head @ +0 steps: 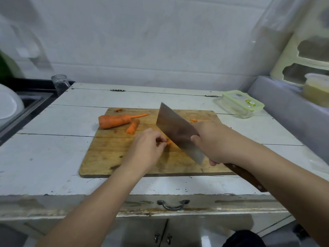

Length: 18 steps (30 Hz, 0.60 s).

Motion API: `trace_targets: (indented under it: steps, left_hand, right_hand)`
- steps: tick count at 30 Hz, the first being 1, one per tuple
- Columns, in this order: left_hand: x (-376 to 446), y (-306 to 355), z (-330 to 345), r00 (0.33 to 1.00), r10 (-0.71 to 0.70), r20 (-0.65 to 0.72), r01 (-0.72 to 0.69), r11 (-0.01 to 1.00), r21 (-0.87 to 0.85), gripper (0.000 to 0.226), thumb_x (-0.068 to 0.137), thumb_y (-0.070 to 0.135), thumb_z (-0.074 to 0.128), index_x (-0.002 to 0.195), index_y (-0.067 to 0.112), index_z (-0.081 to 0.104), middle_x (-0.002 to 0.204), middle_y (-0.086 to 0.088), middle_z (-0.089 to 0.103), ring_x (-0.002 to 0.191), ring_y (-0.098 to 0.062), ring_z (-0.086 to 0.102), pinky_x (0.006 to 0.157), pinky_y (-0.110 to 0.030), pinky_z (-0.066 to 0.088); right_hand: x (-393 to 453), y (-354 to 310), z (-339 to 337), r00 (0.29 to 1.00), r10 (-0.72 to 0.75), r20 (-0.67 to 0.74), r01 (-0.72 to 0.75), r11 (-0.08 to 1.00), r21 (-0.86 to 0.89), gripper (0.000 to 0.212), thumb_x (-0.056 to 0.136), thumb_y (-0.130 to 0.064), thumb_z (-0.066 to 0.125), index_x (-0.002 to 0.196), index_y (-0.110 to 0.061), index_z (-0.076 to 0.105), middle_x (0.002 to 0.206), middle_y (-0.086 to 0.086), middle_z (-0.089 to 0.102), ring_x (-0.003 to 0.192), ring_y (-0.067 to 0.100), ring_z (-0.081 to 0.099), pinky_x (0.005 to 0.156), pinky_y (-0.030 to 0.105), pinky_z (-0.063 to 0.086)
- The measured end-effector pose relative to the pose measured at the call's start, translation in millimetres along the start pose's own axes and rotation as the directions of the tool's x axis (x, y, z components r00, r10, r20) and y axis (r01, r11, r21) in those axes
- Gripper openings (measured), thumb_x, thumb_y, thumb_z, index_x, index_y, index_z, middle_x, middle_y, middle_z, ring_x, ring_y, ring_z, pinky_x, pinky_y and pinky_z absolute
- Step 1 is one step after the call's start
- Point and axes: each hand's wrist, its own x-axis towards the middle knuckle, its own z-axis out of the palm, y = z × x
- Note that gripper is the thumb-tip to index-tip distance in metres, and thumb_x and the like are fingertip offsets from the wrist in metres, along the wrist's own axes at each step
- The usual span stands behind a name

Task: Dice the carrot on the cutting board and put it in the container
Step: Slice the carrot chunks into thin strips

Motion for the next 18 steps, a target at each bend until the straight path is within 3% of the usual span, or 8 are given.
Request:
trace_targets:
  steps: [3, 5, 8, 12, 15, 18]
  left_hand:
    - [1.0, -0.7, 2.2, 0.999, 0.028, 0.018, -0.028, 1.000, 0.005, 0.006, 0.095, 0.024, 0.071, 0.096, 0.028, 0.076, 0.093, 0.013, 0.061, 0.087, -0.005, 0.058, 0.077, -0.022, 0.051]
    - [1.8, -0.7, 4.3, 0.998, 0.065, 0.023, -0.066, 0.997, 0.031, 0.008, 0.095, 0.023, 0.071, 0.097, 0.029, 0.076, 0.093, 0.012, 0.065, 0.091, -0.009, 0.059, 0.083, -0.031, 0.054]
    - [3.2, -0.1, 6.1, 0.993, 0.120, 0.015, -0.121, 0.989, 0.089, 0.011, 0.095, 0.019, 0.070, 0.098, 0.026, 0.077, 0.094, 0.007, 0.069, 0.093, -0.013, 0.058, 0.083, -0.033, 0.051]
    - [3.8, 0.5, 6.9, 0.993, 0.115, 0.014, -0.116, 0.985, 0.125, 0.011, 0.095, 0.018, 0.069, 0.099, 0.025, 0.077, 0.092, 0.007, 0.066, 0.092, -0.014, 0.058, 0.079, -0.029, 0.048]
    - [-0.5, 1.4, 5.8, 0.994, 0.108, 0.022, -0.110, 0.990, 0.094, 0.011, 0.096, 0.020, 0.069, 0.098, 0.026, 0.077, 0.096, 0.009, 0.071, 0.095, -0.011, 0.060, 0.084, -0.029, 0.051]
    - [0.0, 1.3, 1.3, 0.999, -0.016, 0.039, 0.016, 1.000, -0.019, 0.011, 0.096, 0.023, 0.069, 0.100, 0.029, 0.078, 0.097, 0.016, 0.072, 0.093, -0.002, 0.063, 0.084, -0.022, 0.052]
  right_hand:
    - [3.6, -3.5, 10.1, 1.000, 0.001, 0.031, 0.000, 1.000, -0.024, 0.008, 0.102, -0.020, 0.054, 0.106, -0.013, 0.055, 0.080, 0.006, 0.063, 0.054, 0.017, 0.060, 0.055, 0.029, 0.051]
    - [6.5, -6.8, 12.9, 0.998, 0.024, 0.056, -0.022, 0.999, -0.039, 0.015, 0.098, -0.014, 0.062, 0.110, -0.013, 0.054, 0.083, 0.004, 0.057, 0.057, 0.014, 0.054, 0.052, 0.028, 0.047]
    - [14.3, -13.7, 18.1, 0.999, 0.016, 0.034, -0.012, 0.993, -0.117, 0.018, 0.092, -0.007, 0.066, 0.105, -0.014, 0.057, 0.078, 0.004, 0.059, 0.054, 0.015, 0.055, 0.047, 0.026, 0.042]
    - [29.9, -23.0, 22.2, 1.000, -0.023, 0.006, 0.023, 0.995, -0.094, 0.010, 0.093, -0.008, 0.065, 0.100, -0.012, 0.059, 0.069, 0.005, 0.061, 0.053, 0.017, 0.057, 0.047, 0.027, 0.045]
    - [33.8, -10.1, 19.0, 0.998, -0.013, 0.054, 0.009, 0.997, 0.078, 0.007, 0.101, -0.017, 0.055, 0.101, -0.011, 0.060, 0.071, 0.009, 0.071, 0.047, 0.018, 0.065, 0.043, 0.023, 0.044]
    - [23.9, 17.1, 12.8, 0.999, 0.019, 0.036, -0.028, 0.961, 0.276, 0.017, 0.105, -0.025, 0.042, 0.097, -0.015, 0.053, 0.060, 0.011, 0.070, 0.044, 0.020, 0.064, 0.047, 0.026, 0.048]
